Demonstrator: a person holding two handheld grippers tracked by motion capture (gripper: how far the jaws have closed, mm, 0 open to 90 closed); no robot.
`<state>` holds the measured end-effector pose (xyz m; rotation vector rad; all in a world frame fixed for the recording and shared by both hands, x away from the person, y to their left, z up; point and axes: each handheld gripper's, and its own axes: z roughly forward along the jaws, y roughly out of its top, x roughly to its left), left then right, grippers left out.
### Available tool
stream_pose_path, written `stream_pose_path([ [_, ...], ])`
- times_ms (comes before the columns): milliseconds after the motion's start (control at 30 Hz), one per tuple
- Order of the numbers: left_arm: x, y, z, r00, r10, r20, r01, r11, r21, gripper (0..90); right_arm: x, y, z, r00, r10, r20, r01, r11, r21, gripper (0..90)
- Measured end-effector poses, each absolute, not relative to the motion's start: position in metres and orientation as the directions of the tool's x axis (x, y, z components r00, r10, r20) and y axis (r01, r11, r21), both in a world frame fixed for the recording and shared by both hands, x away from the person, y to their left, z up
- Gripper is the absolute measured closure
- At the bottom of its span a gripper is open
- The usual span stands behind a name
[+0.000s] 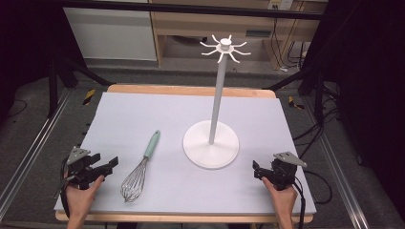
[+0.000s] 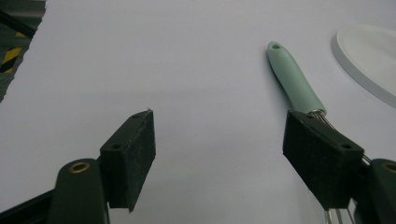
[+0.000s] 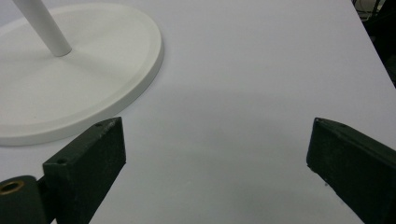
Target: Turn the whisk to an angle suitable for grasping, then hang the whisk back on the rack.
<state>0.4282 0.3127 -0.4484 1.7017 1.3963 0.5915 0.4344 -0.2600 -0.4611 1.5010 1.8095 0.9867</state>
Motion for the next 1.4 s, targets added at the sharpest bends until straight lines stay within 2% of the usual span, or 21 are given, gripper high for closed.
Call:
stream_pose_path([
  [400,0.423,0.289,-0.437,0.344,0.932,-0.113,0.554,-0.104,0.826,27.6,0.433,-0.257,-0.46,-0.204,0.979,-0.008,0.549,0.121,0.827,6.9],
  [667,0.423,0.278,-0.425,0.379,0.917,-0.121,0.547,-0.116,0.829,28.1,0.43,-0.253,-0.459,-0.213,0.977,-0.022,0.545,0.138,0.827,7.3],
  [933,0.426,0.273,-0.414,0.396,0.911,-0.117,0.537,-0.126,0.834,28.4,0.428,-0.25,-0.457,-0.221,0.974,-0.043,0.54,0.159,0.826,7.3],
  [1400,0.447,0.26,-0.408,0.405,0.91,-0.088,0.577,-0.18,0.796,28.4,0.429,-0.251,-0.458,-0.22,0.975,-0.037,0.547,0.154,0.823,7.4],
])
